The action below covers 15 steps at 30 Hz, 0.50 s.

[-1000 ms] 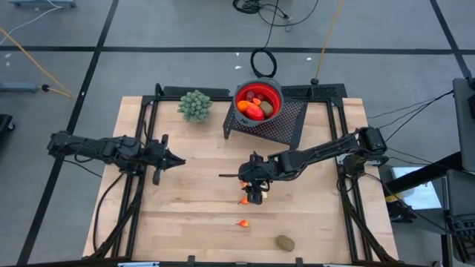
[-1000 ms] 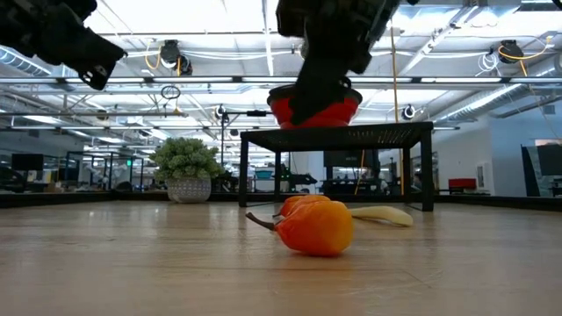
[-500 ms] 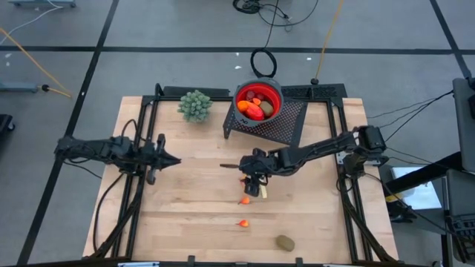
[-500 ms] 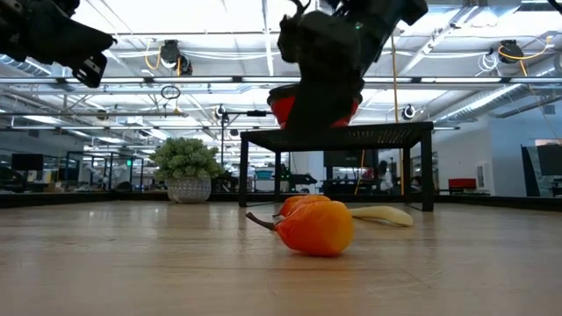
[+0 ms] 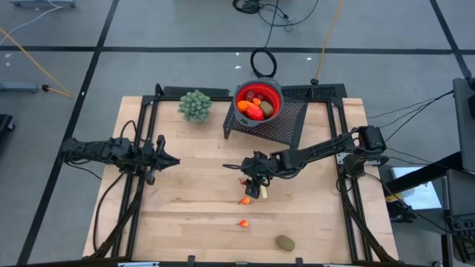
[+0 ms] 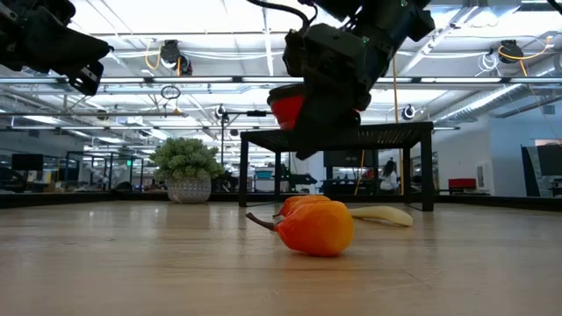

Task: Pick & Place Fruit
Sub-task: Put the orange pear into the red strainer bowl on the shelf

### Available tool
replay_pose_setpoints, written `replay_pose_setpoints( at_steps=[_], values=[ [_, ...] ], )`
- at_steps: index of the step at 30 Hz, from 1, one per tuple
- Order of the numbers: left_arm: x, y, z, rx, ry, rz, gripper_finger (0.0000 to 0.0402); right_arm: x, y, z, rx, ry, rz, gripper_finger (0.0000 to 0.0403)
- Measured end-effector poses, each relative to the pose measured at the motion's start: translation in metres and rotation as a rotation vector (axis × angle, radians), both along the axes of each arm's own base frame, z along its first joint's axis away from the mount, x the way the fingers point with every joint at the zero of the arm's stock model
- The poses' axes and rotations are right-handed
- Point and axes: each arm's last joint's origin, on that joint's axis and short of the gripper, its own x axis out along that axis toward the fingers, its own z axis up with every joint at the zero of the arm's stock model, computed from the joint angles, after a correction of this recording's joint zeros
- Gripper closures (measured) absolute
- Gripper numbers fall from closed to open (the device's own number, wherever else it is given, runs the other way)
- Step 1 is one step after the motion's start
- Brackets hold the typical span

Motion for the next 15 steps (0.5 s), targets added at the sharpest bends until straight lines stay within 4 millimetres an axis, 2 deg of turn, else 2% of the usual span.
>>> replay_pose_setpoints(
  at_steps=[5,15],
  values=[
    [0.000,0.001,0.000,0.026,-0.002,0.017,0.0399,-0.002,0.002,-0.006,0.020,-0.019,-0.013,0.0195],
    [0.000,0.002,-0.002,0.057,0.013,0.051,0.0377,-0.007,0.007,-0.014,0.019,-0.009,0.000,0.0195]
  ],
)
